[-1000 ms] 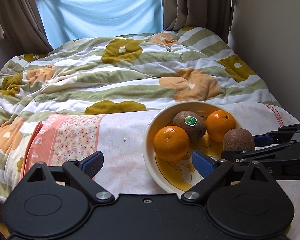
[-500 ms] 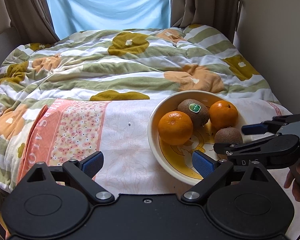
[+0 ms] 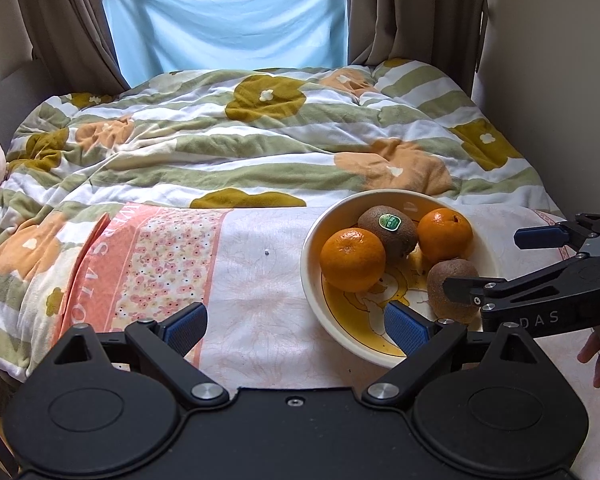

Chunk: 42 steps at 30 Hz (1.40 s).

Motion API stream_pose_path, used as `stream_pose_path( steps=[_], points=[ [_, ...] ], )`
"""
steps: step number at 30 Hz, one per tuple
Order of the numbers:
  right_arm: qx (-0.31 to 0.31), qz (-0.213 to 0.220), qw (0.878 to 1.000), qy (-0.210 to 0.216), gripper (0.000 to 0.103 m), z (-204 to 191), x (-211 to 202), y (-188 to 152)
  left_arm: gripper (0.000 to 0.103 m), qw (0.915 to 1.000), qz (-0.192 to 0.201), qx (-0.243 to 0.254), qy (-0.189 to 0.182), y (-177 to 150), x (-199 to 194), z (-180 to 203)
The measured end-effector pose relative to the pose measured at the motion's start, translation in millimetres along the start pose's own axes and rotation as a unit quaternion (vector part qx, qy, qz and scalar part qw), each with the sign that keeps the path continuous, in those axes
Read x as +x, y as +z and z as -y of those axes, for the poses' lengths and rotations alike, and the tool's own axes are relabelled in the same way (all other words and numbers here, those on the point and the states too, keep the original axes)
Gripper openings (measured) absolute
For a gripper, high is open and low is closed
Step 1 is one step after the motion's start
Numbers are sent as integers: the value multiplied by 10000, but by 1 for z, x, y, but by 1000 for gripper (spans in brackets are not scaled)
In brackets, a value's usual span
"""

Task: Organize fruits
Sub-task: 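Withdraw both tools from the bowl, then move the left tool to a green apple while the right tool approaches another green apple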

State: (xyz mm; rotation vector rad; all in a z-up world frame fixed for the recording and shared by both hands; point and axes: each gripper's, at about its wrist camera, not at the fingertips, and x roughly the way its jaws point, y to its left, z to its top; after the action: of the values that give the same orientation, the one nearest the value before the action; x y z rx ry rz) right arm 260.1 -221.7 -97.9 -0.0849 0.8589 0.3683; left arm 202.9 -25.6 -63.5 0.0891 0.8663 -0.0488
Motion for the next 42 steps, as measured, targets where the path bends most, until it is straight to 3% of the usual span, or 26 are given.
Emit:
stream_pose_path(
  steps=[4, 10, 19, 26, 34, 42],
  points=[
    [68, 83, 9999, -1, 103, -4, -22, 3, 97, 9998, 188, 18, -38, -1, -16, -2],
    [218, 316, 9984, -411, 103, -17, -71, -4, 97, 9989, 462, 46, -69, -8, -50, -6],
    [750, 593, 9920, -819, 103, -44, -149, -48, 97, 9956, 855, 269, -291, -37, -110, -15],
    [1089, 670, 9860, -1075, 103, -60, -191, -92, 97, 9915, 946, 544, -705, -75, -139, -11],
    [1188, 523, 9821, -1363, 103, -68, -210, -132, 97, 9821, 878, 1012, -1321, -106, -144, 10],
    [1587, 436, 9774, -1327, 103, -50, -204, -159, 97, 9673, 804, 1608, -1787, -124, -122, 51]
  ],
)
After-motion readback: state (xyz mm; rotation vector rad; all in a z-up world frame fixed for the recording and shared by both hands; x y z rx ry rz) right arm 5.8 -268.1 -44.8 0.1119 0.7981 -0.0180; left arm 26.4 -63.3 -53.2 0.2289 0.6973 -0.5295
